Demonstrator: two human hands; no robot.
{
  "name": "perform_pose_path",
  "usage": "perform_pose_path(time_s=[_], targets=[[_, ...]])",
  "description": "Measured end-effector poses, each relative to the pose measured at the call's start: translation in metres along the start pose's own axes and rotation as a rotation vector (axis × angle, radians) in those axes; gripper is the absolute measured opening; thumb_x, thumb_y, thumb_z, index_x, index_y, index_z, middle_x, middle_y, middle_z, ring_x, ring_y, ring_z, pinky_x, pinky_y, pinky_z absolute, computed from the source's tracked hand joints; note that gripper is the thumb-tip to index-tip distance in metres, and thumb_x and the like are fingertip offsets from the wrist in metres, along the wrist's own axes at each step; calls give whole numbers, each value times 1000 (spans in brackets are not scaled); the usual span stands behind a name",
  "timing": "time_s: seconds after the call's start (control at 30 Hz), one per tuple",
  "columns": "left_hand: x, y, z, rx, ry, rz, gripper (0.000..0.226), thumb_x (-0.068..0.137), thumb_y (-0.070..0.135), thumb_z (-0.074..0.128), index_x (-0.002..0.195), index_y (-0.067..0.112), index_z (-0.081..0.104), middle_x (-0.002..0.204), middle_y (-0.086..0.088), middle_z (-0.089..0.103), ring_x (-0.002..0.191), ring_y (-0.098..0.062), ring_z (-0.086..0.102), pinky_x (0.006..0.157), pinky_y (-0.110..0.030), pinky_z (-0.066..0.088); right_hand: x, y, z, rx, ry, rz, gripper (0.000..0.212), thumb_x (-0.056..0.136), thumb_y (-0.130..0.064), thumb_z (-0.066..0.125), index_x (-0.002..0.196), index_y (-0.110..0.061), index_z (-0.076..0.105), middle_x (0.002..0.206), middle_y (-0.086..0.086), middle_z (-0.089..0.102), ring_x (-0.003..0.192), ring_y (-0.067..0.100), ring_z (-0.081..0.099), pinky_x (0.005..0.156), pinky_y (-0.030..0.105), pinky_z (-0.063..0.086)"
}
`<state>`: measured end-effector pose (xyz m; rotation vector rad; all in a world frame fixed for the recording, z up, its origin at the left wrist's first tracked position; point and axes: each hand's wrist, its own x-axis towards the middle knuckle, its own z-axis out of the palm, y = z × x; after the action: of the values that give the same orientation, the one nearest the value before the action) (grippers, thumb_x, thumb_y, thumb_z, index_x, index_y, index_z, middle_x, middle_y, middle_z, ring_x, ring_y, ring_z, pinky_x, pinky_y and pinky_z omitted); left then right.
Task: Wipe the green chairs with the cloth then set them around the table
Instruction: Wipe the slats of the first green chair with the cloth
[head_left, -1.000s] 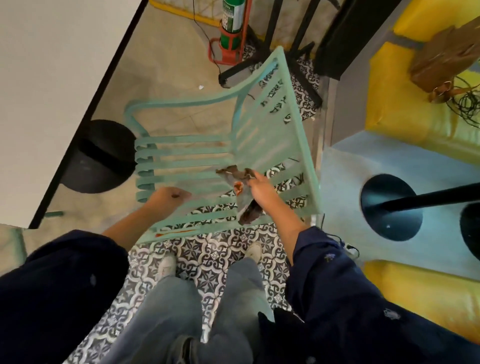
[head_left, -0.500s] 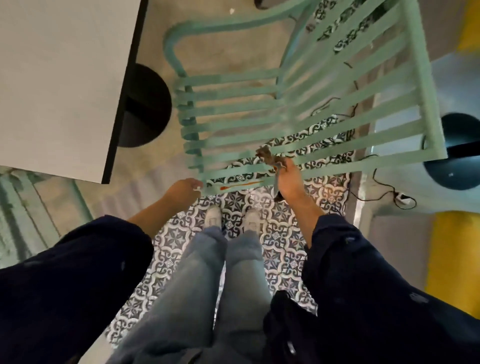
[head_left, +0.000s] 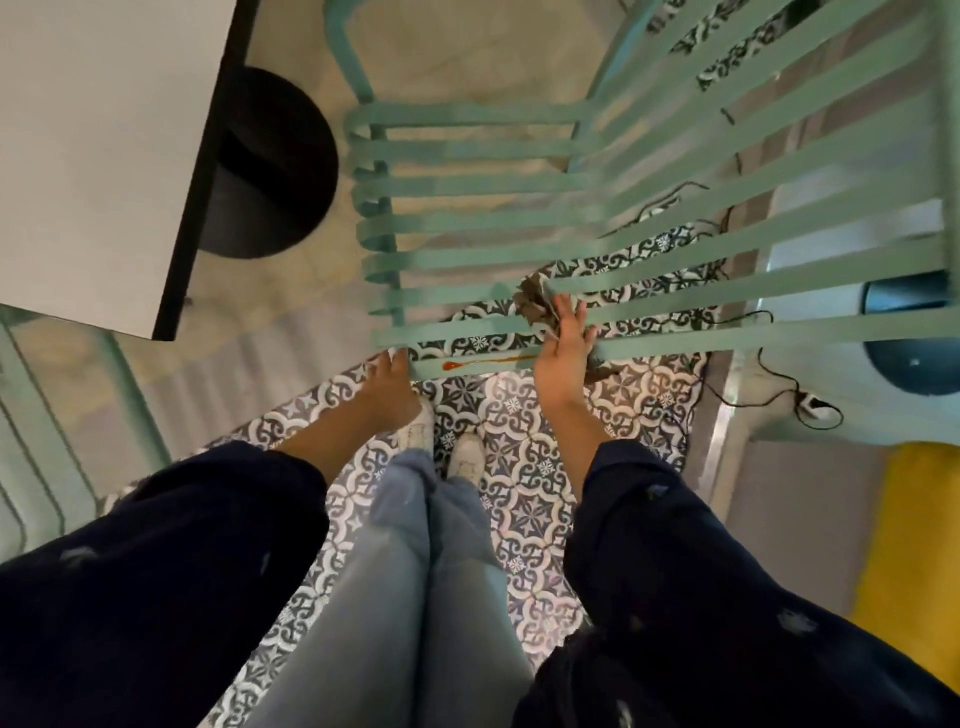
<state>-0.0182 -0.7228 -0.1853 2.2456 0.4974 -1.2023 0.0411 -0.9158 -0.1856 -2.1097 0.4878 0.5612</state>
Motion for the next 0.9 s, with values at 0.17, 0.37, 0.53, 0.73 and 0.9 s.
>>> perform_pose_path(time_s=[0.17, 0.37, 0.53, 0.73, 0.9], targets=[[9, -13, -5, 16, -65, 48, 82, 88, 7, 53, 150, 11, 0, 158, -16, -1, 146, -38, 3, 119, -50, 14, -5, -7, 17, 113, 6, 29, 57, 97, 4, 34, 145, -26, 31, 160, -1, 0, 145, 26, -17, 116, 33, -5], [6, -21, -12, -70, -88, 72, 80, 89, 8, 54, 150, 8, 2, 159, -13, -3, 147, -29, 1, 119, -39, 11, -15, -14, 37, -41, -80, -140, 51, 99, -6, 34, 148, -14, 24, 157, 10, 18, 146, 26, 10, 120, 40, 4], [4, -29, -11, -187, -44, 1, 77, 86, 1, 51, 149, 5, 8, 156, -20, 14, 141, -34, 27, 111, -37, 32, -33, -29, 72, 90, -111, -90, 49, 98, -5, 36, 146, -13, 28, 158, 8, 15, 147, 23, 3, 120, 40, -3], [1, -32, -12, -315, 78, -23, 62, 86, -3, 50, 142, 4, 24, 88, -9, 55, 66, -18, 52, 43, -14, 41, -44, -34, 102, 179, -142, -81, 48, 98, -4, 36, 145, -15, 30, 158, 7, 14, 147, 23, 2, 121, 41, 1], [0, -40, -12, -346, 80, -30, 52, 81, -8, 44, 132, -1, 35, 68, -1, 41, 54, -12, 43, 30, -10, 33, -50, -39, 123, 267, -143, -45, 46, 97, 0, 38, 142, -10, 36, 157, 7, 17, 147, 20, -1, 120, 42, -10]])
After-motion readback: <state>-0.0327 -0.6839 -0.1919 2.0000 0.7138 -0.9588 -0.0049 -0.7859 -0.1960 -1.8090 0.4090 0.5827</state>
